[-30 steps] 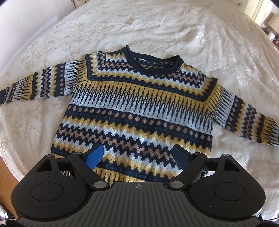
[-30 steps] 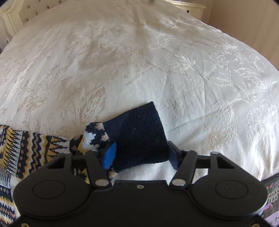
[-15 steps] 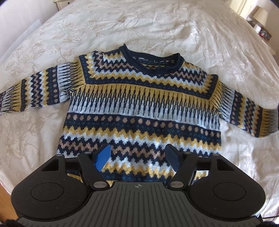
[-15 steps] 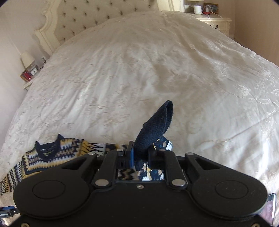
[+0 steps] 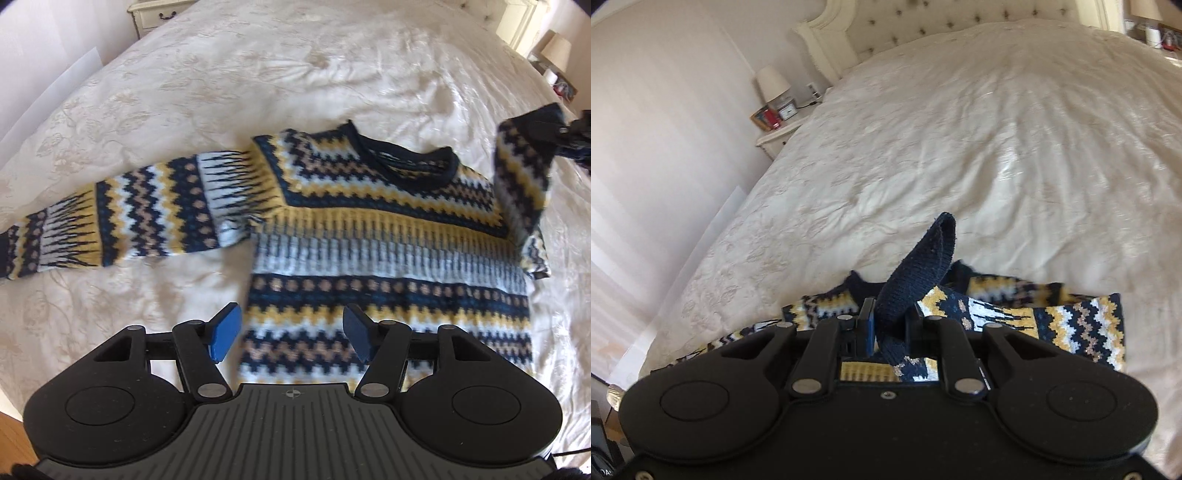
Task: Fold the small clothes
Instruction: 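Carry the held sleeve across the sweater body and open the right tool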
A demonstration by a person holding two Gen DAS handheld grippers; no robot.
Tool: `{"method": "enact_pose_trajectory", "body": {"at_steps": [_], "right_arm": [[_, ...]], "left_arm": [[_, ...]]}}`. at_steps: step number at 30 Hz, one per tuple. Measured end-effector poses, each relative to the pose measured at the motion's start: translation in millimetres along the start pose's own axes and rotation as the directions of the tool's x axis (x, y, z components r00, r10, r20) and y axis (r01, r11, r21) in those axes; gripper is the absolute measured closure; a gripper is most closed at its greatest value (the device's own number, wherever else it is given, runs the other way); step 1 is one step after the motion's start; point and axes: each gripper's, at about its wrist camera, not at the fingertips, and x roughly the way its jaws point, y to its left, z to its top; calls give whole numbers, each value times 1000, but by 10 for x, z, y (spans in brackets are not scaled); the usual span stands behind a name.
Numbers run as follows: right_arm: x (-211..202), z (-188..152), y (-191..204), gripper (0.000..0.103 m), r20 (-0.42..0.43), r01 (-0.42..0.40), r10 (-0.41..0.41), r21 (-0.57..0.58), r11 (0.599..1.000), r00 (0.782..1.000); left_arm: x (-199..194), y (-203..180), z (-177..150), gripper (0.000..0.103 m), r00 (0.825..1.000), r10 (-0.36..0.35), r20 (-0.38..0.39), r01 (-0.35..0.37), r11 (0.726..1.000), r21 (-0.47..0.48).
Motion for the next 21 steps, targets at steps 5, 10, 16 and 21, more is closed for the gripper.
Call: {"method": "enact_pose_trajectory", "body": {"at_steps": [5, 10, 16, 21], "right_arm": [[539, -231, 555, 81, -62, -59, 57, -42, 997, 996], [876, -480, 879, 75, -128, -84, 73, -85, 993, 989], [1037, -725, 1120, 42, -167, -121, 95, -152, 981, 981], [923, -836, 932, 37, -157, -64, 38, -162, 985, 987]], "left_arm": [[33, 340, 25, 43, 1000, 12, 7, -12, 999, -43], [86, 519, 27, 43, 999, 16, 29, -15, 998, -55], [205, 537, 90, 43, 998, -30, 63, 34, 998, -58], [386, 357, 222, 43, 996, -59, 61, 60, 998, -24]]}}
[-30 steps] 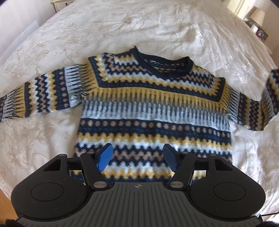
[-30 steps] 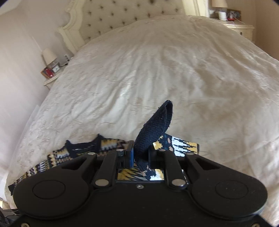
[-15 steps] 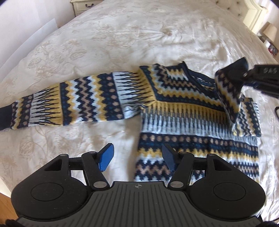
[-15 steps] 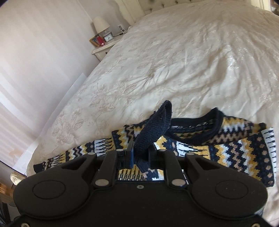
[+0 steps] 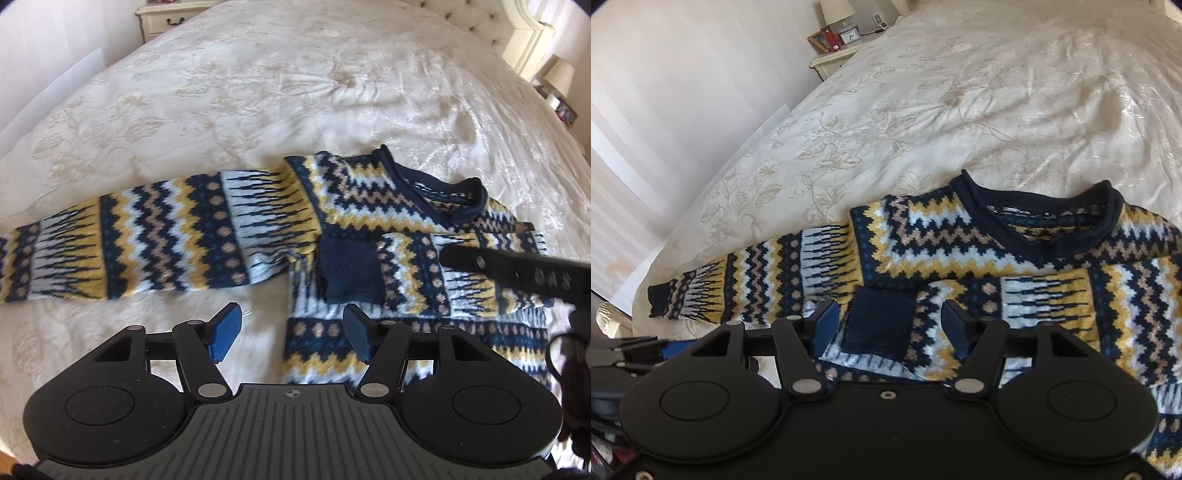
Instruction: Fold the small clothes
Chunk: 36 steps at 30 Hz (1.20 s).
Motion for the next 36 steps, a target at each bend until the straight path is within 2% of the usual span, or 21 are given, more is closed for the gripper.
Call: {"method": "enact_pose_trajectory", "body": {"at_steps": [5, 9, 11, 15, 18, 21, 23, 24, 25, 29, 36], "right_arm": [[-217, -177, -410, 37, -24, 73, -72, 32, 997, 997], [-416, -305, -728, 37, -37, 124, -122, 62, 990, 992], [-497, -358, -881, 37, -43, 141, -138, 90, 986, 990], [-611, -441, -1150, 37, -54, 170, -164, 140, 975, 985], [-662, -482, -1320, 37, -61, 183, -175, 176, 967, 983], [-683, -495, -1473, 37, -68, 193, -183, 204, 960, 981], [-687, -490, -1562, 37, -72, 195, -184, 218, 956, 980], [-684, -486, -1604, 37, -73, 197, -185, 224, 955, 980], [-685, -479, -1643, 37, -74, 199, -186, 227, 954, 980], [-685, -424, -1806, 37, -77, 211, -198, 229, 950, 977], [-639, -162, -2334, 36, -54, 248, -242, 270, 931, 969]], "left_arm": [[320, -205, 77, 44, 998, -55, -21, 55, 998, 22], [617, -295, 92, 46, 991, -119, -59, 117, 993, -27], [768, -320, 95, 46, 990, -109, -84, 105, 993, -53], [993, -304, 96, 46, 995, -23, -100, 15, 997, -77], [1099, -248, 114, 46, 994, -29, -108, 16, 993, -119], [1119, -264, 143, 47, 996, -17, -83, 7, 993, -120], [1110, -305, 164, 71, 997, 10, -73, -19, 992, -121], [1092, -330, 178, 90, 997, 27, -73, -35, 993, -116], [1051, -351, 194, 98, 997, 41, -65, -48, 993, -106], [655, -390, 243, 99, 996, 65, 68, -62, 997, -53], [375, -333, 317, 99, 989, 81, 122, -77, 996, -44]]}}
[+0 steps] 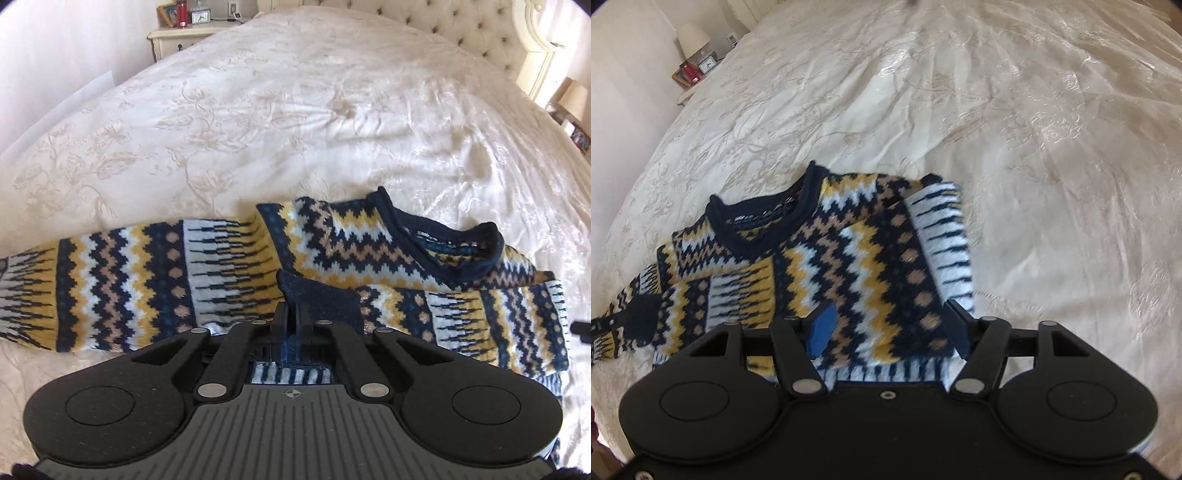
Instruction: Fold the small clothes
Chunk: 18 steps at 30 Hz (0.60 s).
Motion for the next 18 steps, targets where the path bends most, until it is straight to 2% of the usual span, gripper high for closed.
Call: {"method": "enact_pose_trajectory", "body": {"at_steps": [5, 10, 14, 16, 18], "right_arm": [[238, 429, -259, 36, 33, 33, -35, 67, 997, 999], [541, 737, -497, 36, 3, 62, -63, 154, 986, 998], [613, 728, -663, 38, -7, 61, -61, 195, 979, 998], [627, 661, -693, 47, -17, 56, -54, 179, 982, 998], [638, 570, -723, 47, -24, 25, -21, 178, 984, 999]], "left_arm": [[-6, -32, 19, 99, 1000, 12, 7, -12, 1000, 17], [24, 19, 22, 99, 998, 57, 13, -56, 998, -9], [106, 104, 24, 99, 998, 61, -13, -62, 998, -28], [145, 110, 24, 99, 998, 53, -22, -53, 998, -26], [167, 94, 22, 99, 998, 53, -25, -53, 998, -15]]}}
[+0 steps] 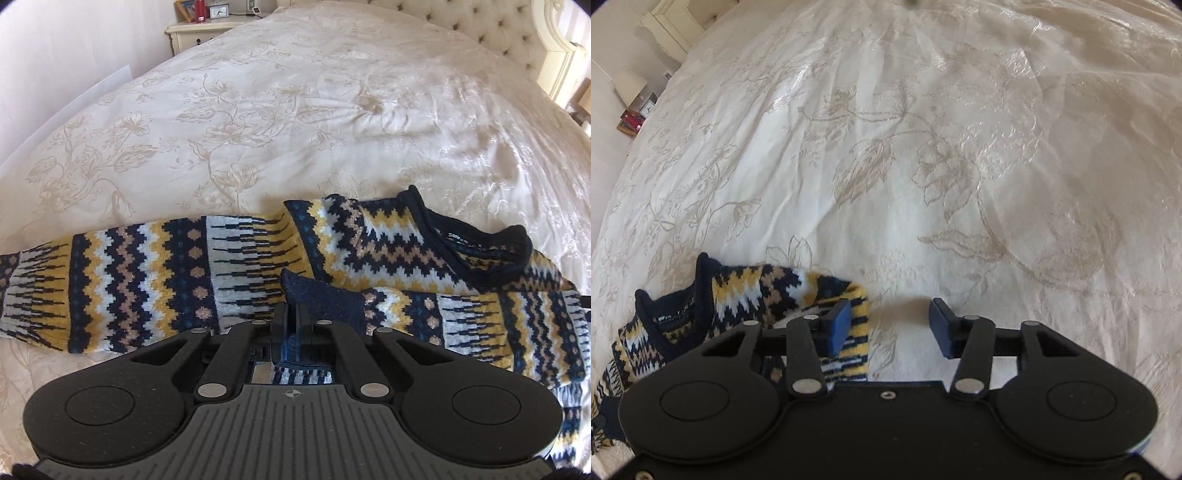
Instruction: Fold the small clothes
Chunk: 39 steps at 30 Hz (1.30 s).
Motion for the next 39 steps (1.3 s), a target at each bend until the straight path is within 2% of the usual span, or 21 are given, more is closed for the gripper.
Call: {"method": "enact_pose_trajectory", "body": {"at_steps": [8, 9, 10, 11, 13, 15, 17, 18, 21, 23, 24, 25, 27, 31, 34, 39], "right_arm": [[25, -219, -44, 47, 32, -121, 120, 59, 991, 992], [38, -235, -22, 52, 28, -131, 130, 64, 989, 991], [32, -248, 4, 83, 22, -133, 132, 53, 990, 991], [8, -257, 49, 91, 16, -124, 123, 27, 992, 992], [-91, -231, 113, 90, 40, -71, 71, -3, 997, 997], [-128, -216, 76, 92, 52, -16, 16, 2, 1000, 998], [-74, -213, -1, 93, 30, 59, -60, 11, 998, 998], [-57, -215, -51, 93, 19, 72, -72, 24, 997, 997], [-150, -227, -132, 83, 39, 56, -58, 60, 997, 998], [-237, -254, -66, 82, 62, 71, -73, 33, 997, 995], [-285, -272, -19, 77, 69, 74, -75, 13, 997, 995], [-325, -295, 37, 64, 76, 74, -73, -8, 997, 994], [-394, -372, 175, 47, 89, 64, -58, -62, 996, 994], [-405, -566, 506, 41, 65, 42, -30, -203, 978, 997], [-313, -686, 642, 37, 32, 49, -42, -255, 966, 999], [-126, -777, 457, 35, -16, 161, -168, -210, 964, 986]], "left_arm": [[40, -22, -4, 99, 1000, 0, -18, 1, 1000, 12], [36, -18, -4, 99, 1000, -3, -19, 3, 1000, 11], [26, -16, -1, 99, 1000, -10, -17, 10, 1000, 10], [15, -18, 0, 99, 1000, -21, -15, 21, 1000, 11], [9, -38, -8, 97, 999, -37, -16, 37, 999, 32], [53, -68, -38, 97, 999, 2, -32, 0, 998, 68], [149, -62, -82, 96, 997, 42, -68, -36, 995, 95], [194, -43, -103, 95, 994, 61, -87, -52, 994, 96], [286, 84, -176, 93, 986, 106, -130, -98, 993, 62], [296, 172, -212, 92, 983, 115, -143, -111, 993, 31], [295, 202, -226, 91, 982, 115, -146, -114, 993, 21], [290, 224, -237, 88, 982, 116, -148, -116, 993, 14], [273, 246, -255, 81, 983, 111, -148, -112, 994, 3], [259, 244, -288, 76, 987, 48, -154, -53, 998, -25], [273, 235, -322, 74, 985, -17, -171, 7, 998, -57], [199, 215, -376, 73, 988, -17, -154, 9, 999, -52]]}}
